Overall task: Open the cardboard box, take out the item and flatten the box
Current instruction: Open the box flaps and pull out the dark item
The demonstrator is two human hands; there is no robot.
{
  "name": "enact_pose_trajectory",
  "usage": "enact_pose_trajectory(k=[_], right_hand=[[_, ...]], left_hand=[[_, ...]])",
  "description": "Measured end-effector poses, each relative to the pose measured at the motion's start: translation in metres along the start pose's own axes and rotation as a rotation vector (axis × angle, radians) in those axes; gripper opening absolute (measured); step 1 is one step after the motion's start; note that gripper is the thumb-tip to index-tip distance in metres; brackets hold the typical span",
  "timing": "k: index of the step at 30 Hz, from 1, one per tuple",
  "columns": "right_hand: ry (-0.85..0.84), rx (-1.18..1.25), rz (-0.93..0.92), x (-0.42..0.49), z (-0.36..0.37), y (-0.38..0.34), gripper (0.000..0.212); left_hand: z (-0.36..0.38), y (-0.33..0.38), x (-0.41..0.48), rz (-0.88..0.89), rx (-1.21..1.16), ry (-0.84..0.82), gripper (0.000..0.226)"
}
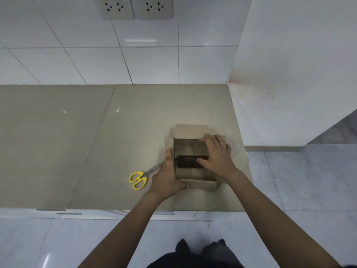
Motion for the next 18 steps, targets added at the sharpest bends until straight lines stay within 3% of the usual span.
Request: enact_pose_trajectory(k=[7, 11, 18], right_hand=[[-0.095, -0.277, 0.06, -0.001, 0.01, 0.003, 0.037], [-0.01, -0.15, 0.077, -0.019, 0.012, -0.005, 0.047], [0.256, 0.078, -0.022, -0.074, 0.008, -0.031, 0.039]], left_hand=[[-0.001, 0.006, 0.015, -0.012, 0.008, 0.0, 0.134], [0.001, 0.005, 0.016, 0.021, 0.075, 0.06, 0.129], [0.018, 0.003, -0.016, -0.033, 0.09, 0.203, 0.11]])
Point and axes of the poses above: each hand's wrist, its own x-axis towards the middle knuckle, its own z-axis out of the palm, y = z × x, the point moved 2 cm from there along x, towards the middle knuckle, and after that the axes turned 13 degrees about -y, right-handed, at the moved point
